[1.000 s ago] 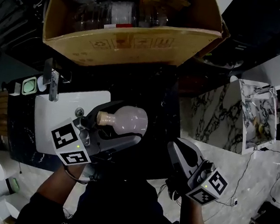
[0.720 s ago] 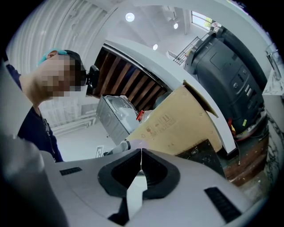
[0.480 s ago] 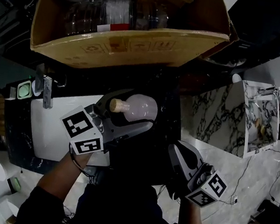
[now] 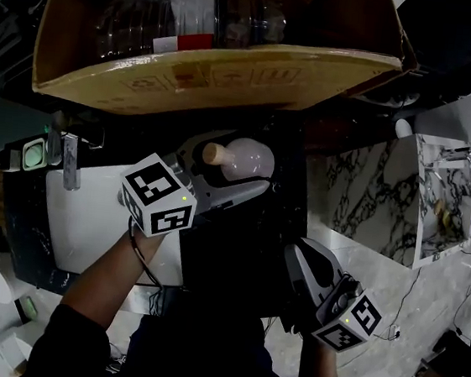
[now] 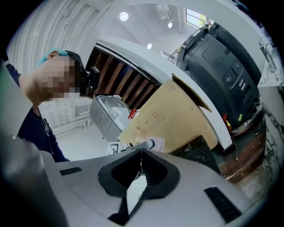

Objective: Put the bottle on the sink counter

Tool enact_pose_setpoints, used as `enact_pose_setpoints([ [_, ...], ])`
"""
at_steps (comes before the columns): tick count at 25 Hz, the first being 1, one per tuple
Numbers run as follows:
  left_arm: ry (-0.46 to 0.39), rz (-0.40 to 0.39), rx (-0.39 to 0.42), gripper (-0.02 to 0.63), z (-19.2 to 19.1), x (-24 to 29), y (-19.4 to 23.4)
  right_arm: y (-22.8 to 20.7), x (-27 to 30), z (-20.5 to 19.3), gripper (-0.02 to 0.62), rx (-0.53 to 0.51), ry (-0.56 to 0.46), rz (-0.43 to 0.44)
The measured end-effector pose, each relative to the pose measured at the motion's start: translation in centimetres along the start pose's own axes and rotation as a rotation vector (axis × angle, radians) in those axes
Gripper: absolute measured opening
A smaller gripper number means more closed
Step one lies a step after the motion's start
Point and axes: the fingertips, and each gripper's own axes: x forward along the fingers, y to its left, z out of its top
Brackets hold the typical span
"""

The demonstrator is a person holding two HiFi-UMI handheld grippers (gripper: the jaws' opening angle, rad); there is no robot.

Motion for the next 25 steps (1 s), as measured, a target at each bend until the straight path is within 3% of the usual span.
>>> enact_pose_setpoints([
  [25,0.158,0.034,0.137,0.388,-3.2,5.6,4.7,-2.6,-0.9,-1.8,0.026,0.034,0.02,-0.032],
])
